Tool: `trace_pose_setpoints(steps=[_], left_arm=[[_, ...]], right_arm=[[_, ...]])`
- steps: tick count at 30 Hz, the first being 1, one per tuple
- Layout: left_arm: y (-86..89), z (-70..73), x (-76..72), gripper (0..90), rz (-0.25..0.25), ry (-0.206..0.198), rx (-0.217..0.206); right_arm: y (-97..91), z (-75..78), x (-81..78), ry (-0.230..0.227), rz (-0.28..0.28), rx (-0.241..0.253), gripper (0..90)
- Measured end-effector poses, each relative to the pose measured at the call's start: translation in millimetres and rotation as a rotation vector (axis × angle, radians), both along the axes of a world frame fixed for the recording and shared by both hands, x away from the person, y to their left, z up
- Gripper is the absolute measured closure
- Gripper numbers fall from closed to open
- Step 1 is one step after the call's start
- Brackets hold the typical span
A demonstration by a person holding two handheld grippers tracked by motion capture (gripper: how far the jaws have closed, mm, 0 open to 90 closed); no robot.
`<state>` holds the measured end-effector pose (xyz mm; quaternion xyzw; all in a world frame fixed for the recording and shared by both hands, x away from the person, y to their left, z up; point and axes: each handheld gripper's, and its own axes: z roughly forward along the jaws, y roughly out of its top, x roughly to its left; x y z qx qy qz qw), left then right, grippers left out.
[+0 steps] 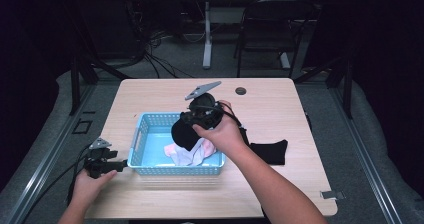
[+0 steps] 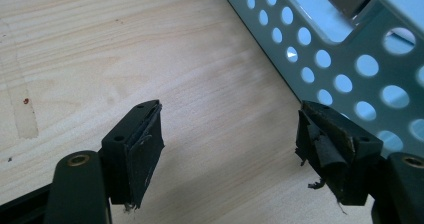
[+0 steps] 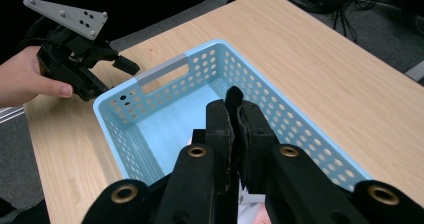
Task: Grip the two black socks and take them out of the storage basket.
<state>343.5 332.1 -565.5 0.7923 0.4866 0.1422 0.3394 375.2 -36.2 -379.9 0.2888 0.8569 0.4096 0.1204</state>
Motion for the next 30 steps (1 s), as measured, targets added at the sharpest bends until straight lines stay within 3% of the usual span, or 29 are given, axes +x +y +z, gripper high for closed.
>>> trace_pose_setpoints(steps=[7, 14, 23, 30], left_arm=[[0.2, 0.0, -0.3, 26.6, 0.003, -0.001, -0.001], [0.1, -0.5, -1.0, 26.6, 0.003, 0.000, 0.001], [-0.9, -0.7, -1.4, 26.6, 0.000, 0.000, 0.004], [-1.3, -1.1, -1.7, 26.6, 0.003, -0.002, 0.003]], right_arm=[[-29.6, 15.3, -7.5, -0.021, -0.035, 0.017, 84.8], [-75.7, 30.3, -18.4, -0.053, -0.112, 0.013, 84.8], [-118.0, 37.0, -25.5, -0.078, -0.208, 0.007, 84.8], [-139.6, 36.7, -31.0, -0.080, -0.257, 0.000, 84.7]])
